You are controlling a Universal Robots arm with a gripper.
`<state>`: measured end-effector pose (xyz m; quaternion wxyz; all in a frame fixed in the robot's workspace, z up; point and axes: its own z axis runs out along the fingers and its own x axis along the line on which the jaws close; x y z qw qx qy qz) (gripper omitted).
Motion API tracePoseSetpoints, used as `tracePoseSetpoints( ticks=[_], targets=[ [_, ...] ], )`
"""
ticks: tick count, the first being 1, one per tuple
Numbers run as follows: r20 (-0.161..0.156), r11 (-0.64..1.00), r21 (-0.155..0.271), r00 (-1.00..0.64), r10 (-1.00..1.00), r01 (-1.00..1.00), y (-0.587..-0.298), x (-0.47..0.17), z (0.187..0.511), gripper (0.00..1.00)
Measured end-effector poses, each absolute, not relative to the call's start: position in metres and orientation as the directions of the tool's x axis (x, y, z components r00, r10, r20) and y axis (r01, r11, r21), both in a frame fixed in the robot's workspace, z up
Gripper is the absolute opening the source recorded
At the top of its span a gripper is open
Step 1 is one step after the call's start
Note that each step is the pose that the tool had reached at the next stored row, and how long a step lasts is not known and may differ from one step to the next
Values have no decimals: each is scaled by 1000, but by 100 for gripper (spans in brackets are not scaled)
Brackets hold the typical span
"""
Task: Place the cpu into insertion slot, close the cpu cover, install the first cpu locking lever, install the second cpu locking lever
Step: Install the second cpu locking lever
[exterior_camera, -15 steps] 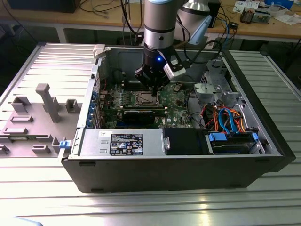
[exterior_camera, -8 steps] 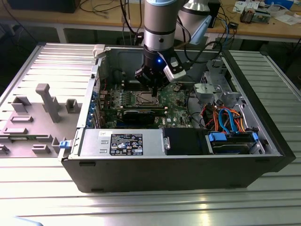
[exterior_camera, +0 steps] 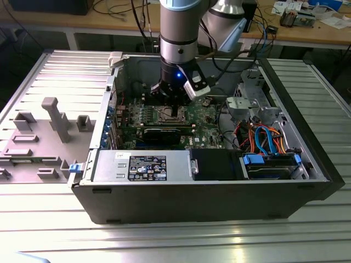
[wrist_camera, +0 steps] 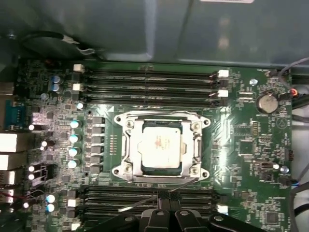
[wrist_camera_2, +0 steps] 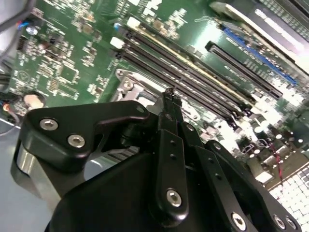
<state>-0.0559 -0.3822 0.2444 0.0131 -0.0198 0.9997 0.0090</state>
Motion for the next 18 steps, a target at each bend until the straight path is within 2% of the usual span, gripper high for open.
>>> tracePoseSetpoints(
  ticks=[18],
  targets=[
    [-24, 999, 21, -999, -40, -40, -389, -66, 233, 11]
  ],
)
